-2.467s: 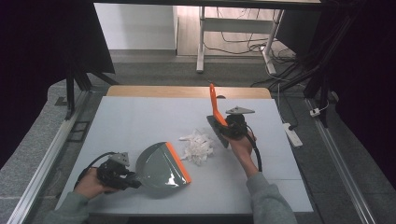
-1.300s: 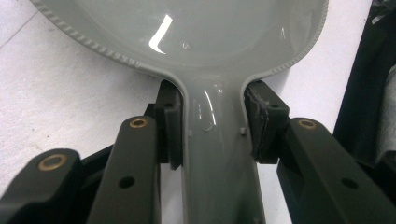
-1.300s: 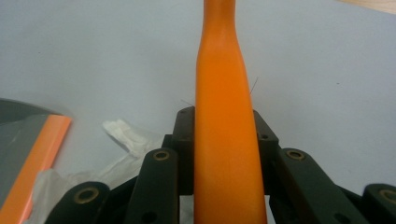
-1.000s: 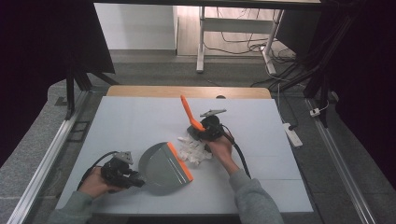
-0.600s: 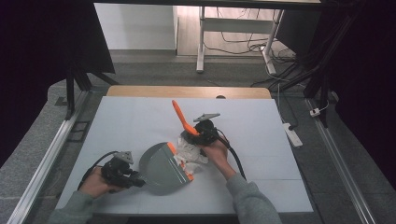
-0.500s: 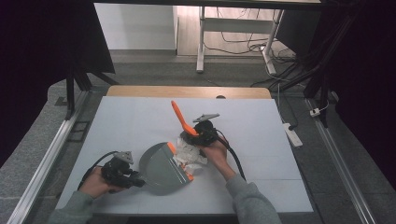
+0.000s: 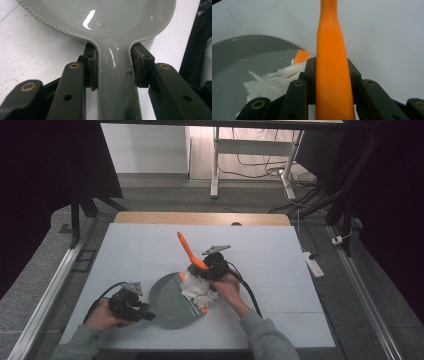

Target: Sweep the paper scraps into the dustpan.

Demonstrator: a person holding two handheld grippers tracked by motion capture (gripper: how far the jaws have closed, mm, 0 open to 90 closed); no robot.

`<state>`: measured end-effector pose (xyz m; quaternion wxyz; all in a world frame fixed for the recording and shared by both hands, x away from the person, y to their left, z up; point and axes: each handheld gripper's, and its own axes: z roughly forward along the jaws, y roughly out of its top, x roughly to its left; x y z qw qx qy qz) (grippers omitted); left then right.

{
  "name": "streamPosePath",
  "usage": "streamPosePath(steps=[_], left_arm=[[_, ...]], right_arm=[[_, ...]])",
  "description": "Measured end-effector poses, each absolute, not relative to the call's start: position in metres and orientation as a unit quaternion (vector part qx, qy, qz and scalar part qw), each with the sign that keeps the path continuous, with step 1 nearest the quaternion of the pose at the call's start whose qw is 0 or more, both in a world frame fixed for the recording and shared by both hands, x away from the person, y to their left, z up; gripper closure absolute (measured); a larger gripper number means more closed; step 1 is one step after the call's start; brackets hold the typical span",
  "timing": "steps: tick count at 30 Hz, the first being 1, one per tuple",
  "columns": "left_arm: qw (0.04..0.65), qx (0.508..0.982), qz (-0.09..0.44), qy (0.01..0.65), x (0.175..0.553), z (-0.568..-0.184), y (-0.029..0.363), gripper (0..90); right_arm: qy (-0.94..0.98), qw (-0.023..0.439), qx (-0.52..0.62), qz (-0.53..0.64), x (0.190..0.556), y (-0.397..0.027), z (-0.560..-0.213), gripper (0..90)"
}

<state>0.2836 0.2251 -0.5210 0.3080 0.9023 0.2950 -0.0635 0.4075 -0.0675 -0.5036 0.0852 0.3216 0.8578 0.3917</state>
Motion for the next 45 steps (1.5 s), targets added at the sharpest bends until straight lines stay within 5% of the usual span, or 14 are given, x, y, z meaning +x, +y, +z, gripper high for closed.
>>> streamPosePath(steps=[19,32,45], left_arm=[[0.308,0.902,-0.064,0.295,0.284,-0.521,0.225,61.6],[0.307,0.902,-0.063,0.295,0.283,-0.521,0.225,61.6],[0.306,0.903,-0.063,0.296,0.283,-0.521,0.225,61.6]], right_arm=[[0.865,0.053,0.266,0.422,0.378,-0.043,-0.496,70.6],[0.833,0.103,0.284,0.463,0.385,-0.075,-0.467,70.6],[0.824,0.129,0.344,0.430,0.389,-0.116,-0.475,70.6]])
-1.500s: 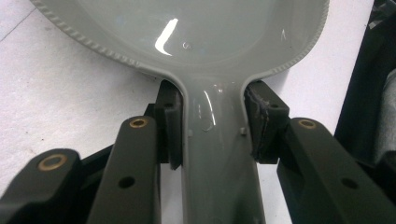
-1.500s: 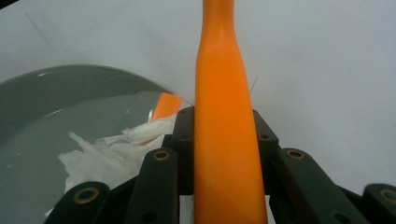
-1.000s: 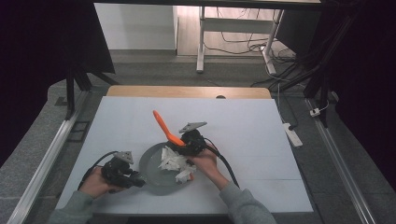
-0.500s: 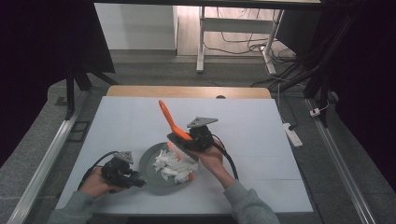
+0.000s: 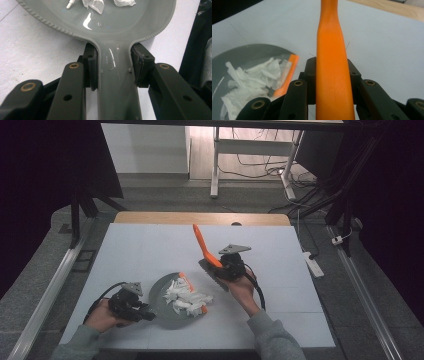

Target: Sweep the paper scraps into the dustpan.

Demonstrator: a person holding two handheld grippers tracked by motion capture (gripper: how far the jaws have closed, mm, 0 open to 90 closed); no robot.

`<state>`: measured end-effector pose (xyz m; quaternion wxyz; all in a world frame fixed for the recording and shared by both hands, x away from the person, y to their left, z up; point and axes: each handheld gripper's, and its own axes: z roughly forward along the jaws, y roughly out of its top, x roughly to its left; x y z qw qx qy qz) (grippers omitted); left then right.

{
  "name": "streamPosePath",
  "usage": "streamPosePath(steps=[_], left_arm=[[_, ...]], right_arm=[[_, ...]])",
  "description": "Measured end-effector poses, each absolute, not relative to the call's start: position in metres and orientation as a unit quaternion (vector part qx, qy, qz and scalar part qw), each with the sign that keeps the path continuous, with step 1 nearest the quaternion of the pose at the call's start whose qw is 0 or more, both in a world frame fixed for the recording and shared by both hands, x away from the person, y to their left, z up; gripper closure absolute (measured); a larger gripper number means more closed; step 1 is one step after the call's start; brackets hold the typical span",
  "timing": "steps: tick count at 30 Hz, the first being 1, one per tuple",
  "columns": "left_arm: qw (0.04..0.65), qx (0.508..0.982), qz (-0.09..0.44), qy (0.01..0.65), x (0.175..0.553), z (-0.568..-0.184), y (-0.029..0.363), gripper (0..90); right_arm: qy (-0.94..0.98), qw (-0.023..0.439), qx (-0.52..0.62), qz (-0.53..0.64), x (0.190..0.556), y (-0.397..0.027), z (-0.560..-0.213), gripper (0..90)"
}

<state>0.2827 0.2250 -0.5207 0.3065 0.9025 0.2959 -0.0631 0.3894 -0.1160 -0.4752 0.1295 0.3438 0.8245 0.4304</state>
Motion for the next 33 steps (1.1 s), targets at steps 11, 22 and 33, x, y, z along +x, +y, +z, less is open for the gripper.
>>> streamPosePath(steps=[11,22,33], left_arm=[[0.305,0.903,-0.058,0.298,0.279,-0.519,0.223,61.5],[0.307,0.902,-0.052,0.300,0.274,-0.519,0.219,61.6],[0.307,0.898,-0.051,0.310,0.271,-0.519,0.217,61.6]], right_arm=[[0.822,0.135,0.387,0.396,0.381,-0.133,-0.494,70.6],[0.825,0.131,0.391,0.388,0.377,-0.133,-0.500,70.6],[0.829,0.114,0.381,0.393,0.373,-0.125,-0.502,70.6]])
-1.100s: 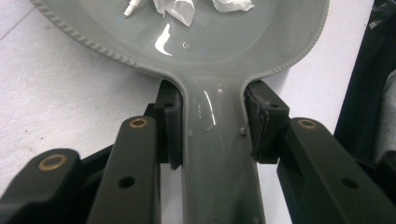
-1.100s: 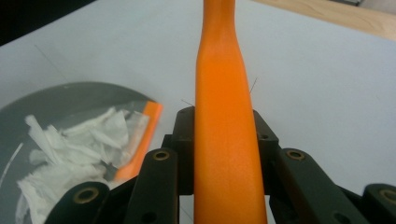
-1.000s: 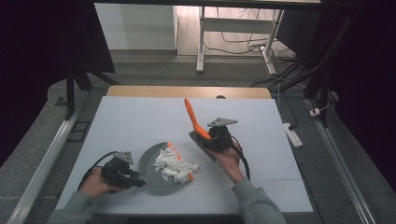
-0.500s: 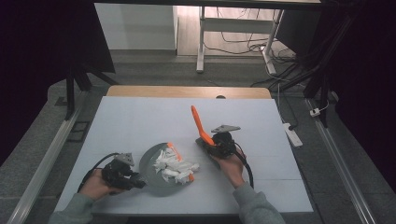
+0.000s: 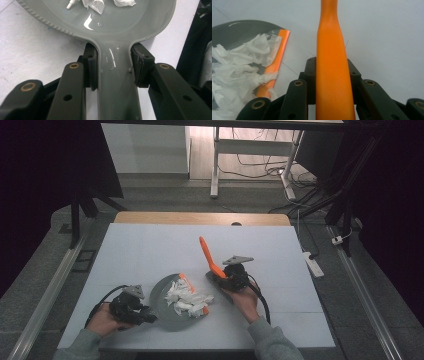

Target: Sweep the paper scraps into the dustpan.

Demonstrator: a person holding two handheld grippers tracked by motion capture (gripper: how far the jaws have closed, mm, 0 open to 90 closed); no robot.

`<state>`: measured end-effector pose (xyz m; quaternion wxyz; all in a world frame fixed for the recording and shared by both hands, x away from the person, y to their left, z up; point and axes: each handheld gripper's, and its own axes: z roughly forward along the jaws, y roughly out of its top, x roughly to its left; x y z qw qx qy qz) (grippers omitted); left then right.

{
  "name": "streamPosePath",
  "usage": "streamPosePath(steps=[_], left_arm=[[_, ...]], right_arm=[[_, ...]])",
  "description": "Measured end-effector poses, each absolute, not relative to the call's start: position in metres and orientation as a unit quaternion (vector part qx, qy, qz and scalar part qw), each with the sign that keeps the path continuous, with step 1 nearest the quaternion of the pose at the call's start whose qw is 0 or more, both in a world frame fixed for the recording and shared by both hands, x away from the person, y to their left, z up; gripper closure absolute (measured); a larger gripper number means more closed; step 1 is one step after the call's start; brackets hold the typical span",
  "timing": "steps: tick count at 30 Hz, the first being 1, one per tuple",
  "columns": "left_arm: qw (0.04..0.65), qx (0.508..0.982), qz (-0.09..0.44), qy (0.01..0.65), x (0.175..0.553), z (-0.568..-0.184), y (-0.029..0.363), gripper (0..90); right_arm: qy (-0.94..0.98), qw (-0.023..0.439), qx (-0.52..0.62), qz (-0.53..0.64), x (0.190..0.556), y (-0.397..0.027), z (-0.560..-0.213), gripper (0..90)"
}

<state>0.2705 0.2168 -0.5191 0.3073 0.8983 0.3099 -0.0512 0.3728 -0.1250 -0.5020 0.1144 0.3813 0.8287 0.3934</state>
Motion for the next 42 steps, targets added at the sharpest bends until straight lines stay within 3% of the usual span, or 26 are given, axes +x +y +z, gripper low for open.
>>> streamPosePath(steps=[27,31,42], left_arm=[[0.310,0.891,-0.057,0.327,0.265,-0.522,0.212,61.6],[0.309,0.891,-0.058,0.327,0.265,-0.522,0.212,61.6],[0.313,0.890,-0.060,0.326,0.266,-0.523,0.214,61.6]], right_arm=[[0.863,0.105,0.293,0.399,0.328,-0.055,-0.498,70.6],[0.866,0.087,0.274,0.409,0.321,-0.047,-0.497,70.6],[0.840,0.106,0.271,0.457,0.326,-0.067,-0.472,70.6]])
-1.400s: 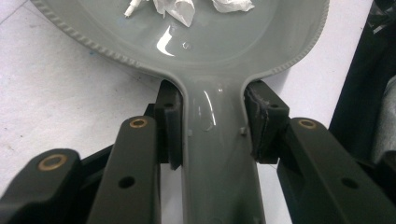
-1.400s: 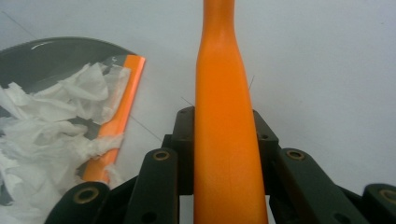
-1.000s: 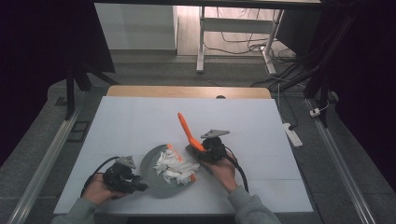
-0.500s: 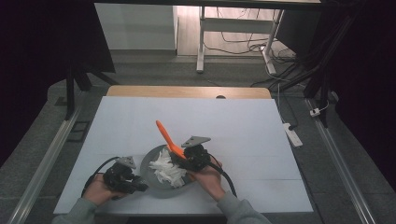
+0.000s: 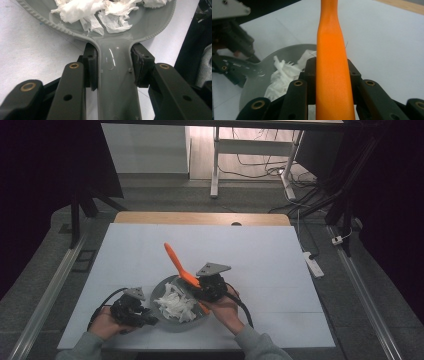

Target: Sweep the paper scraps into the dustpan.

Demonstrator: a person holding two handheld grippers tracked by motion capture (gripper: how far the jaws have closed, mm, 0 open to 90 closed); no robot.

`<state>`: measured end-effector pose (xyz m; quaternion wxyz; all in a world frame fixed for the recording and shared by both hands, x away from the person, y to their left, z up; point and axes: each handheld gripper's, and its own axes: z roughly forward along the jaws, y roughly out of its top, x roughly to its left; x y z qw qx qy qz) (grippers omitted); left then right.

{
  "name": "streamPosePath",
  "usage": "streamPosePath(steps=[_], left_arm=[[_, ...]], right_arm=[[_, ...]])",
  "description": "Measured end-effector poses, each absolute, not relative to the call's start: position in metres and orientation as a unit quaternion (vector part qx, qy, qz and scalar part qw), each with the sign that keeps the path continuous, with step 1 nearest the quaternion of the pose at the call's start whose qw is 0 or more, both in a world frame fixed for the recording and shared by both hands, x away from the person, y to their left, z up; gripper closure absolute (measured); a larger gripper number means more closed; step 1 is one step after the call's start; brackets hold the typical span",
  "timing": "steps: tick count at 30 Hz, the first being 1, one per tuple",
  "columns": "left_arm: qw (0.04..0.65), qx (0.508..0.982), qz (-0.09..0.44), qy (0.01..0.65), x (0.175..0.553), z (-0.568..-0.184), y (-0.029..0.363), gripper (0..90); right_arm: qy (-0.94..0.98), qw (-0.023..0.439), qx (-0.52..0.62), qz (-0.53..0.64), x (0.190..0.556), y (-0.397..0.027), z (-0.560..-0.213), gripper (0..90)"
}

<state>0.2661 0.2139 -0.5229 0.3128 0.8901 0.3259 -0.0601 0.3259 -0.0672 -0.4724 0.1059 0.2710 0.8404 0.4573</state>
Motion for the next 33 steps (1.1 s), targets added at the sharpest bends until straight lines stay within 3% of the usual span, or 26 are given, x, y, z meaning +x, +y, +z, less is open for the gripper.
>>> streamPosePath(steps=[11,21,33], left_arm=[[0.317,0.889,-0.060,0.325,0.266,-0.525,0.215,61.6],[0.316,0.889,-0.060,0.325,0.266,-0.525,0.214,61.6],[0.315,0.889,-0.057,0.326,0.265,-0.525,0.209,61.6]], right_arm=[[0.823,0.120,0.310,0.461,0.342,-0.094,-0.467,70.6],[0.838,0.162,0.353,0.383,0.362,-0.103,-0.497,70.6],[0.851,0.114,0.345,0.378,0.339,-0.071,-0.503,70.6]])
